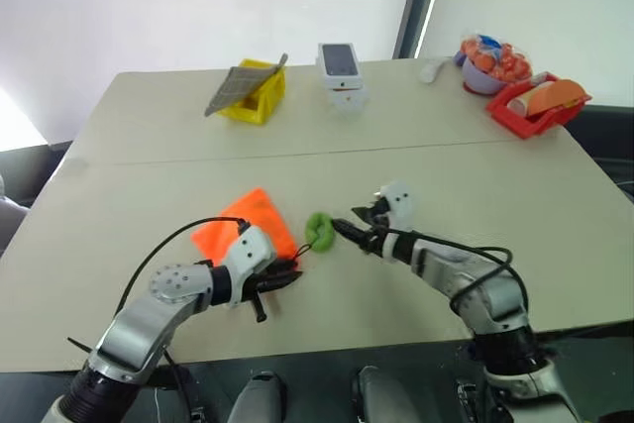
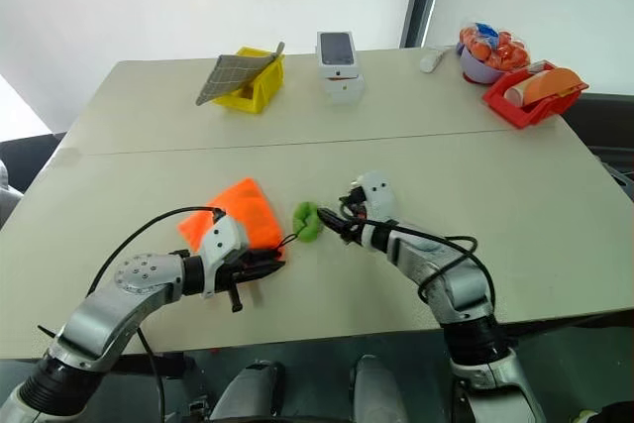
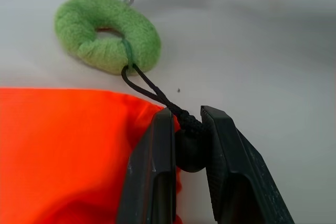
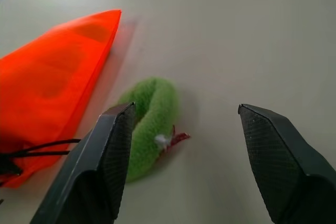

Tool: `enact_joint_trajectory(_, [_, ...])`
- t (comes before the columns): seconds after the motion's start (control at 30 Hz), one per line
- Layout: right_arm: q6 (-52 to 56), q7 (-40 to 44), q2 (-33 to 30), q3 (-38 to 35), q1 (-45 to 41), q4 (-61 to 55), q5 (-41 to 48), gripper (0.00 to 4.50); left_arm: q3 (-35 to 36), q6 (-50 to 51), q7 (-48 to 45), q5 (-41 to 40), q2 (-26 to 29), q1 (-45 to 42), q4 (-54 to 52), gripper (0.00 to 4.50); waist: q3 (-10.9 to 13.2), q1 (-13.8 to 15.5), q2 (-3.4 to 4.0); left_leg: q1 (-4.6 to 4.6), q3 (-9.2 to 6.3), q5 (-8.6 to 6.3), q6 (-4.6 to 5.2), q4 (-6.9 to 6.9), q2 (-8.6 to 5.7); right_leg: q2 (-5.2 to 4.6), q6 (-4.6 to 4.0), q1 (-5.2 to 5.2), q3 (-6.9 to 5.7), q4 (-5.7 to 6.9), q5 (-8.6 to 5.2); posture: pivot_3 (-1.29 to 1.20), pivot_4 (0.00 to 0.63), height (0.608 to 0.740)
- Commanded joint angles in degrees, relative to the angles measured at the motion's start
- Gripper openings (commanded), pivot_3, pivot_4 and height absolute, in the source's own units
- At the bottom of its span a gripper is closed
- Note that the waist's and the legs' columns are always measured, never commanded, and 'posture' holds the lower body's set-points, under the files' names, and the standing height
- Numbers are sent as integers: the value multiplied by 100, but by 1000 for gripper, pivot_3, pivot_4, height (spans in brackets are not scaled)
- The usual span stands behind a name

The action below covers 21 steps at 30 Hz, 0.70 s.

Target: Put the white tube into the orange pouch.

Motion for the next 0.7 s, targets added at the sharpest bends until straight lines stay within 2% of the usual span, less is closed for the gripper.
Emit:
enact_joint_trajectory(0.03, [215,-245,311,52,-282,153,-183,2941,106,-88,0,-31,4,26,-109,236,-1,8,-1,0,0,0,0,0,0,0,0,0,0,-1,0,0,150,740])
enact_joint_trajectory(0.27, [591,-294,615,203,-405,373,-391,2941,98,-85,45,-16,-18,61,-154,236,0,2,0,-2,0,0,0,-3,0,0,-7,-1,0,-1,4,0,150,740])
enact_joint_trajectory(0.37, [631,-263,523,300,-377,372,-575,2075,104,-79,61,-24,-27,41,-159,236,-2,-2,-2,0,0,0,0,-2,0,0,-2,0,0,0,2,0,150,740])
enact_joint_trajectory(0.5, [614,-207,501,185,-264,252,-610,57,95,-102,60,-24,-24,47,-169,236,-2,-7,-1,2,0,0,0,-2,0,0,1,0,0,1,-1,0,150,740])
enact_joint_trajectory(0.7, [219,-125,608,-646,-144,-73,-231,57,106,-137,12,-28,9,26,-142,236,-1,9,-1,-1,0,0,0,-1,-1,0,2,1,0,1,0,0,150,740])
